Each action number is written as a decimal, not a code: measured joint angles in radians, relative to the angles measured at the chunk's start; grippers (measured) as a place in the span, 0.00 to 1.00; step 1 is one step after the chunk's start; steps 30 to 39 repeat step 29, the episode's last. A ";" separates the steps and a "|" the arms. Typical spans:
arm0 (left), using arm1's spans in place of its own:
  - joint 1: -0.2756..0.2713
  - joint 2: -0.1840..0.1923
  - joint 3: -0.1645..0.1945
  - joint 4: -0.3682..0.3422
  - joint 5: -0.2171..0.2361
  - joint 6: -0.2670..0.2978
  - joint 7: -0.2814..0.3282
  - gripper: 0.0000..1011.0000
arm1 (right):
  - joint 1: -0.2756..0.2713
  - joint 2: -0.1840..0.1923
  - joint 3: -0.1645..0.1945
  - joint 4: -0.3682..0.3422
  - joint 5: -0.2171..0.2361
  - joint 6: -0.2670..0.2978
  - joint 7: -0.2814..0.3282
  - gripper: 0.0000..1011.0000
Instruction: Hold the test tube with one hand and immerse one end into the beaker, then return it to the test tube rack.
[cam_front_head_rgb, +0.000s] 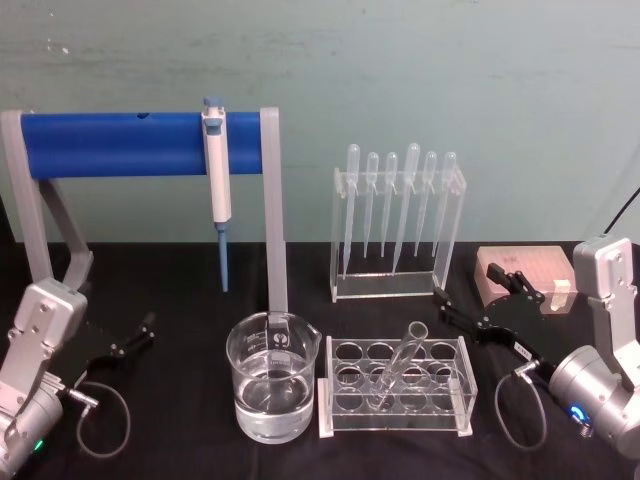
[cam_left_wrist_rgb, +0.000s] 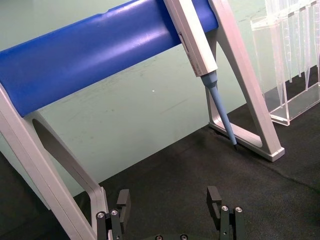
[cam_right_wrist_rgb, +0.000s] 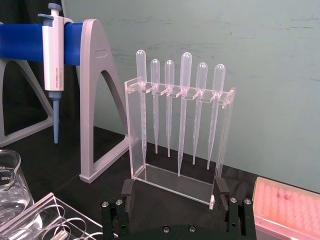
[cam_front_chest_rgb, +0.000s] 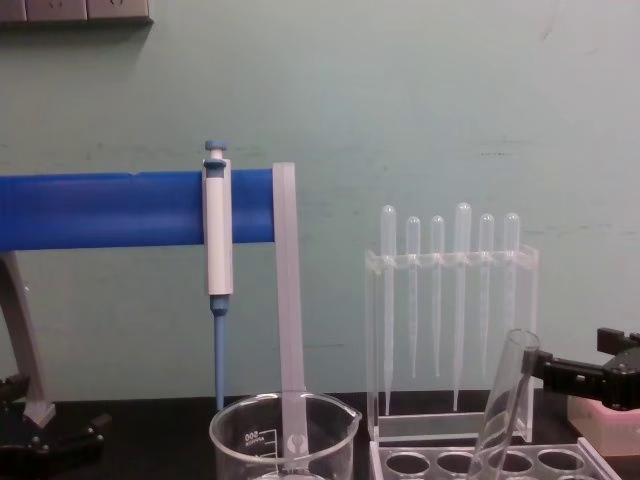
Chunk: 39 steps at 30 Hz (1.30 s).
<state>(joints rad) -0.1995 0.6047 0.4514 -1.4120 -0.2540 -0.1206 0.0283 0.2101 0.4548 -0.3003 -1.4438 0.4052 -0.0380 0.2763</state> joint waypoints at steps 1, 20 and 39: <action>0.000 0.000 0.000 0.000 0.000 0.000 0.000 0.99 | 0.000 0.000 0.000 0.000 0.000 0.000 0.000 0.99; 0.000 0.000 0.000 0.000 0.000 0.000 0.000 0.99 | 0.000 0.000 0.000 0.000 0.000 0.000 0.000 0.99; 0.000 0.000 0.000 0.000 0.000 0.000 0.000 0.99 | 0.000 0.000 0.000 0.000 0.000 0.000 0.000 0.99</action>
